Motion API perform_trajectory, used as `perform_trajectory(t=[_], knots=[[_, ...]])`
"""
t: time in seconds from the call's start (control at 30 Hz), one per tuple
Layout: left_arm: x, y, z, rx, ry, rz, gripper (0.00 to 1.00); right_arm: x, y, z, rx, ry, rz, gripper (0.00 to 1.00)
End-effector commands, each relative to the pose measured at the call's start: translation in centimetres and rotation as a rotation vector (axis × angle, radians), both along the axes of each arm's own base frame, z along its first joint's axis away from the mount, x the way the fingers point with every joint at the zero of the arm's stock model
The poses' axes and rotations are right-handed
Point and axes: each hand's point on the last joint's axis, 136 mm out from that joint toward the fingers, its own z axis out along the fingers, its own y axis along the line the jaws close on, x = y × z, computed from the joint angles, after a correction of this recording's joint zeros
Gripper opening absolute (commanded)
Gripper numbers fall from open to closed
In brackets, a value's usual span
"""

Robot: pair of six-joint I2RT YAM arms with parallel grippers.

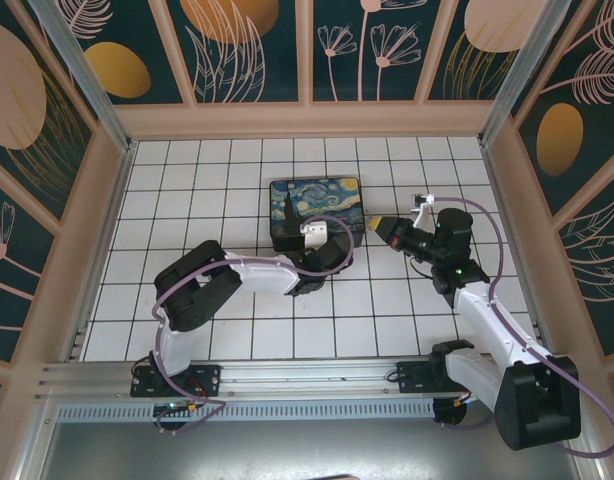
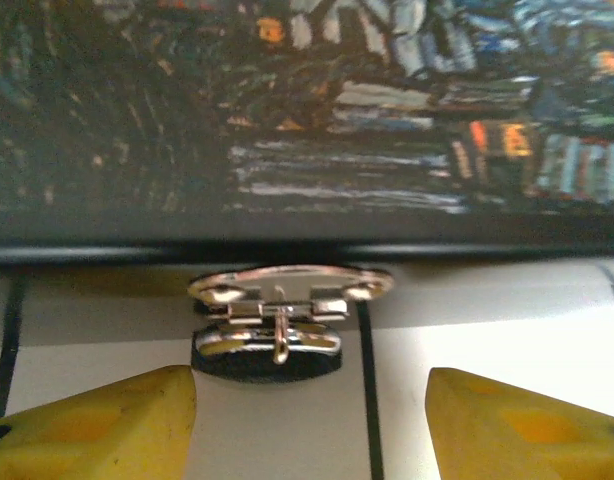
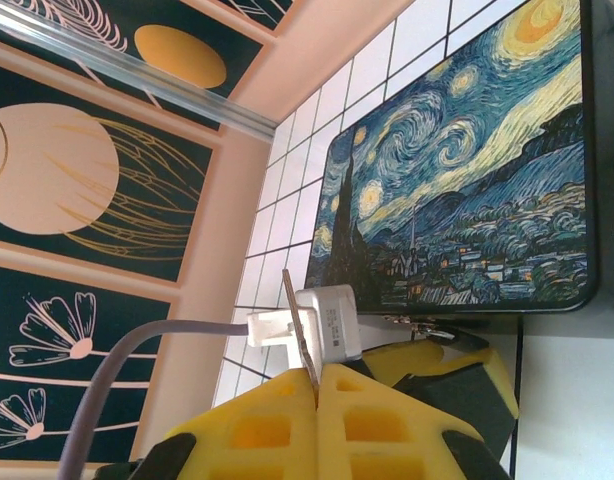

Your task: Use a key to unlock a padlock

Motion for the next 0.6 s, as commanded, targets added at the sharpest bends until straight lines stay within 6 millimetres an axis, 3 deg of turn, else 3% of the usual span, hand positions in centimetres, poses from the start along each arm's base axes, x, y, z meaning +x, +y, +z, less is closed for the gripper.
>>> perform_trajectory(t=[0.0,0.17,0.33,0.57], knots=[[0.8,0.7,-0.2,0.06,-0.03,0.064,0.61,0.1,0.0,2.7,0.006,-0.09,0.017,0.0],[1.4,0.7,-0.8,0.083,-0.026,0.076,0.57,-0.1,0.2,2.7,0.009,-0.093,0.028,0.0],[1.9,1.3,-1.5,0.122,-0.019,0.083,0.33,-0.3,0.1,2.2,0.008,-0.085,0.027,0.0],[1.4,0.9,1.8,0.179,-0.031,-0.019,0.17,-0.4,-0.3,1.7,-0.029,-0.074,0.012,0.0]])
